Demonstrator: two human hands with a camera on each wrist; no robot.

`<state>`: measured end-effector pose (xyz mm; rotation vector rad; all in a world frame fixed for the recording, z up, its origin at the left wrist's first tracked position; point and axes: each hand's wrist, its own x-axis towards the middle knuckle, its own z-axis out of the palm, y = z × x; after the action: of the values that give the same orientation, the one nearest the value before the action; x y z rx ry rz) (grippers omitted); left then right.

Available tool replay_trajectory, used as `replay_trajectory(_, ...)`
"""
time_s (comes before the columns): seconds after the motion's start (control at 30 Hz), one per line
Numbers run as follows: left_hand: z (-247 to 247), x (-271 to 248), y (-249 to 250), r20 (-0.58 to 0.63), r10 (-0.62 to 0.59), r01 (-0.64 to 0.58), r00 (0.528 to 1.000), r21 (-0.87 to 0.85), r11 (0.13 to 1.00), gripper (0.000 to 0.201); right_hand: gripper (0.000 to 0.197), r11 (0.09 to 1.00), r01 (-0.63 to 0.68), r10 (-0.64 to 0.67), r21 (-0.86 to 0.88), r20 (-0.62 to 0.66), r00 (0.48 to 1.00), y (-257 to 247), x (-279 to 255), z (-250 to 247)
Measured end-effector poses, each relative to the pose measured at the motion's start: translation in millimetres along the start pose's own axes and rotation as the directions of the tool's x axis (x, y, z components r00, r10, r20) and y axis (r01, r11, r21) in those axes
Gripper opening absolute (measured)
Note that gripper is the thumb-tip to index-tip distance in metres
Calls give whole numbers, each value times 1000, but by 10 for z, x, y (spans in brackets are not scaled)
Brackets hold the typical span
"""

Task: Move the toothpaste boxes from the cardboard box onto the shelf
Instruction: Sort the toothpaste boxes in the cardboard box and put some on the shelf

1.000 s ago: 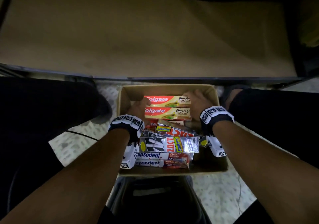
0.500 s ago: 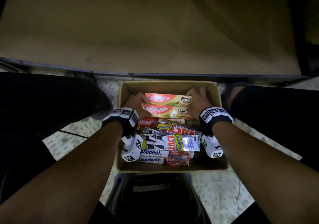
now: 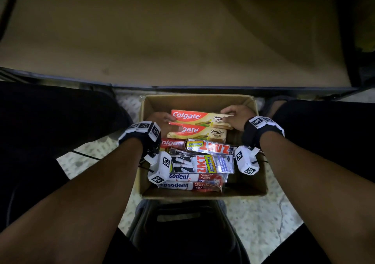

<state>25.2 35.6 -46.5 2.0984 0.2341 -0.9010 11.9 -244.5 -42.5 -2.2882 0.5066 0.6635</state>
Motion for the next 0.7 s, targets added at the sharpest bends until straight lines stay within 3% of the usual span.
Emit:
replay_trajectory(0.1, -70, -100, 73, 47, 10, -11, 999, 9, 1000, 26, 23, 1000, 14, -14, 14, 18, 1000, -94, -82, -93)
replay_trajectory(0.2, -97, -246, 162, 34, 12, -15, 999, 80, 997, 29, 24, 996, 24, -24, 87, -7, 1000, -205, -184, -135)
replay_trajectory(0.7, -16, -1018, 316, -247, 159, -113, 956, 190, 975, 30, 18, 929, -50, 84, 365, -76, 994, -357, -986, -338)
